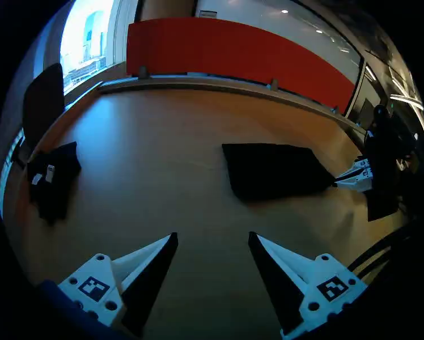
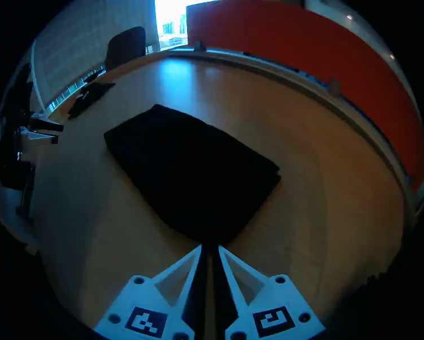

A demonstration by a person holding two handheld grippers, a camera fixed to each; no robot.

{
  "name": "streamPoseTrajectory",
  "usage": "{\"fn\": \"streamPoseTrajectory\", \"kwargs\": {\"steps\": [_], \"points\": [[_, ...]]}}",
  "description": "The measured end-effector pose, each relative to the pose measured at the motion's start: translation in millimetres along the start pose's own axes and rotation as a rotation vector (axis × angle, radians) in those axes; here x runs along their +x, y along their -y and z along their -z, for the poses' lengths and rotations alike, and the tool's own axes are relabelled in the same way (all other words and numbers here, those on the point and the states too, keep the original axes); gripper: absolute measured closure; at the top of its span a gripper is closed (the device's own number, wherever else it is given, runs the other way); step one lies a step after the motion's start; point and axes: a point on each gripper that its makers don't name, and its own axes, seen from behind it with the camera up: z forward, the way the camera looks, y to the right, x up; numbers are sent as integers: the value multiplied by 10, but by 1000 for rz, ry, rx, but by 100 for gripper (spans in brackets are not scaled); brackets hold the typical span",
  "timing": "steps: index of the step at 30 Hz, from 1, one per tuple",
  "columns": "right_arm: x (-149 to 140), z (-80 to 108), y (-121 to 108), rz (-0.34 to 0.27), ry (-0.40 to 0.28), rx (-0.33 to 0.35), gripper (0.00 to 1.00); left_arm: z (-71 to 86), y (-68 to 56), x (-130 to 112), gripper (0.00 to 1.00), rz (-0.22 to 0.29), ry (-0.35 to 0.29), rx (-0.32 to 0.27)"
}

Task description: Fold towel

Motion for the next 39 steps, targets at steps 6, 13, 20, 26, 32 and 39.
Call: {"fn": "streamPoseTrajectory", "kwargs": {"steps": [6, 13, 20, 26, 32, 39], "points": [[35, 30, 15, 8, -13, -11, 95, 7, 1, -3, 7, 0, 1, 0], [197, 97, 28, 28, -49, -20, 95, 19, -1, -8, 8, 0, 1, -1], [495, 201, 34, 67, -100, -35, 95, 46, 15, -21, 8, -1, 1, 2], [828, 278, 58, 121, -144, -51, 95, 82, 19, -18, 8, 5, -4, 2], [1153, 330, 127, 176, -181, -56, 95, 128, 24, 6, 8, 7, -14, 2], [1457, 345, 222, 220, -212, -53, 95, 178, 40, 18, 8, 16, -22, 5]]}}
